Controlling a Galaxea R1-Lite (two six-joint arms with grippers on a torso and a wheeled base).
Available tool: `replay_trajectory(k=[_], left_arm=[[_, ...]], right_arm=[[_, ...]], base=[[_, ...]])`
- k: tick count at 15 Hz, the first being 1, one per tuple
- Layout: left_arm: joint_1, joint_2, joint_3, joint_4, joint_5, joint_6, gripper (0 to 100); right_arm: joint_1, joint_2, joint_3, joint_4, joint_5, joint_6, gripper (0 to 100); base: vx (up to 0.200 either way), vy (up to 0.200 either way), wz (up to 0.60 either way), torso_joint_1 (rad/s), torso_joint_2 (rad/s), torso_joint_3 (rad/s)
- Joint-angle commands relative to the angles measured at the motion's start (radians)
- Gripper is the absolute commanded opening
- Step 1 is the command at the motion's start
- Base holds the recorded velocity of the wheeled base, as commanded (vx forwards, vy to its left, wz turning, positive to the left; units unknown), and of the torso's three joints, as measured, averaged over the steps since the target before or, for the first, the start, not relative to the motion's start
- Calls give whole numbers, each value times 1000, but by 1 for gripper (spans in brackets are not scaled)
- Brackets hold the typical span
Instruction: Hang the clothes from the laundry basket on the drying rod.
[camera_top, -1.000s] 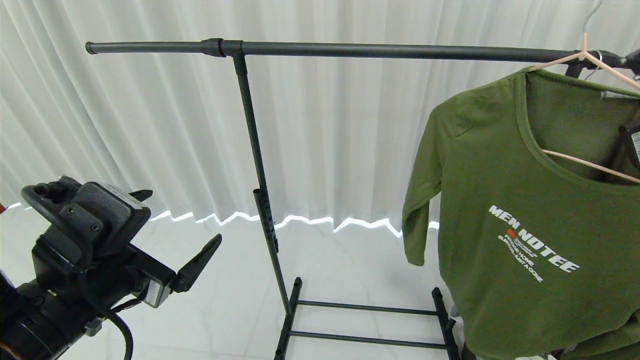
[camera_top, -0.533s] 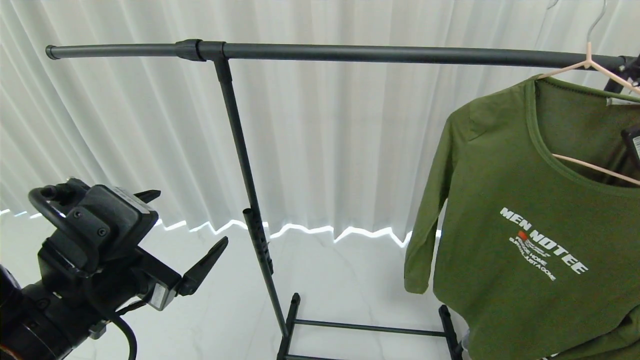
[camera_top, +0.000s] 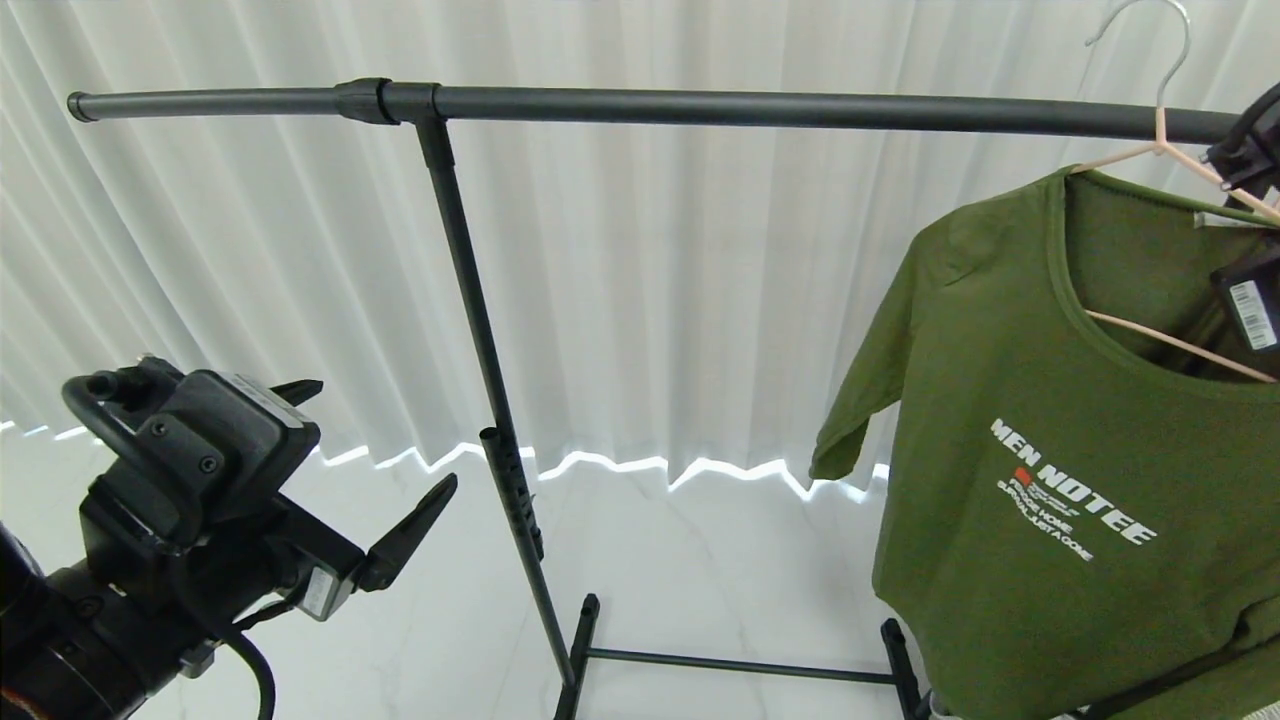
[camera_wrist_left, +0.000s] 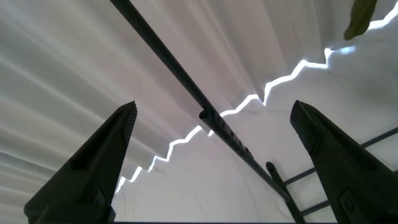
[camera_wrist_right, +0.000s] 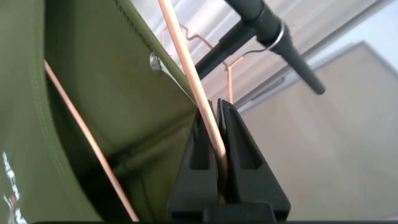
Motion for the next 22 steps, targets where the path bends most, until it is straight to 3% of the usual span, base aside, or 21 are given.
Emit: replay_trajectory(k=[1,8,16,17,22], left_arm=[[-2,1,-10,-1,0,0,100],[-2,-8,-16,-1,0,2,100],[-3,-8,-16,-1,0,9,100],[-3,-6,-16,-1,0,9,100],[-3,-6,-15,-1,2,8,100]], right_arm=[[-24,76,-10,-1,0,20,0],[-25,184,-46,-28,0,62,0],[-25,193,-38,-34,-2,62,0],[-24,185,-29,-36,0,63,100],[39,105,63,-91,0,109,100]], base=[[0,0,0,0,0,0],[0,0,0,0,0,0],[0,0,0,0,0,0],[0,0,0,0,0,0],[0,0,0,0,0,0]])
